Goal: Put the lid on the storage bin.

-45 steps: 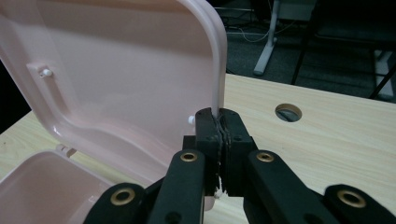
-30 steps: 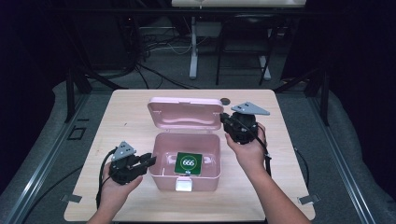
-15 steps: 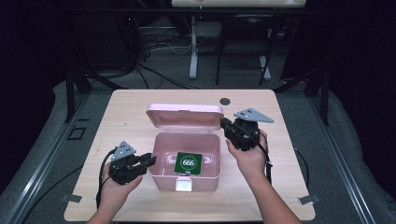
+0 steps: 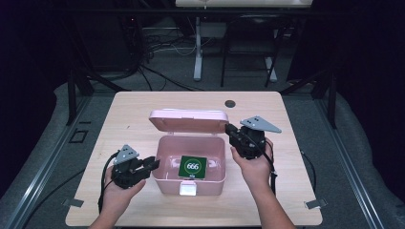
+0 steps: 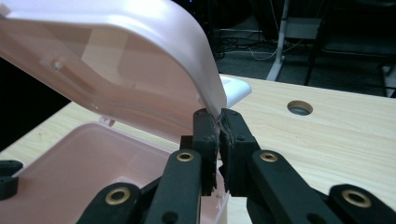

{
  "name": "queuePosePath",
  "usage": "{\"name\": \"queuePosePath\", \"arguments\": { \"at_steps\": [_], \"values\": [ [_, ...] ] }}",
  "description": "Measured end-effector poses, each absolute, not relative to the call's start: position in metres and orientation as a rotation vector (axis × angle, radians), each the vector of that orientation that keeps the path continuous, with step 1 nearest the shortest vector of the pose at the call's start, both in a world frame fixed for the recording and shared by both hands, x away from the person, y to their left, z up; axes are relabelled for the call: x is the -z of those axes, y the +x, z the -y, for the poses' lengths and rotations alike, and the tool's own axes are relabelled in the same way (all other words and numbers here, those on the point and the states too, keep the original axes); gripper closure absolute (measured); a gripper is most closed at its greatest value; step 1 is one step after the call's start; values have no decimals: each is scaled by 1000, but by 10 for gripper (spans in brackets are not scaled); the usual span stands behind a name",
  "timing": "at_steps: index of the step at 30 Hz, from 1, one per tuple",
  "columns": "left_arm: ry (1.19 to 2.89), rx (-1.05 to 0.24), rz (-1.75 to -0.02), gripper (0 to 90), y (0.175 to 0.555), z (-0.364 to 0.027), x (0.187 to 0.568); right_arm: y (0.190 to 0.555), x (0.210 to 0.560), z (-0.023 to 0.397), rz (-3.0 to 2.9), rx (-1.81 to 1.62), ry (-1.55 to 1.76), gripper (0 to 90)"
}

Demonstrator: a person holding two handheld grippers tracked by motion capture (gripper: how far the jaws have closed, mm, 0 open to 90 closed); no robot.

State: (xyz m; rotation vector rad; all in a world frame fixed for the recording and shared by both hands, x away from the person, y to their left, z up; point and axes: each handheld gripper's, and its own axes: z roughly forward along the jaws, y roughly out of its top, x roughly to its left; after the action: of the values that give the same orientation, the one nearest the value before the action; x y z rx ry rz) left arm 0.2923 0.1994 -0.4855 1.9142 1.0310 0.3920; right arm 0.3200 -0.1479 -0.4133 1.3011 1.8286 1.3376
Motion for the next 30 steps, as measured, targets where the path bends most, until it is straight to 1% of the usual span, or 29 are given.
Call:
{"name": "queuePosePath", "arguments": {
  "at_steps": [13,19,30],
  "values": [
    [1916,-389,-1031,718,292,-200,485,316,416,150,-1835,-1360,1306,851],
    [1907,-385,-1028,703,292,-200,484,314,417,151,-1842,-1374,1312,845],
    [1880,-400,-1010,688,291,-202,468,311,421,154,-1864,-1395,1317,828]
  ]
}}
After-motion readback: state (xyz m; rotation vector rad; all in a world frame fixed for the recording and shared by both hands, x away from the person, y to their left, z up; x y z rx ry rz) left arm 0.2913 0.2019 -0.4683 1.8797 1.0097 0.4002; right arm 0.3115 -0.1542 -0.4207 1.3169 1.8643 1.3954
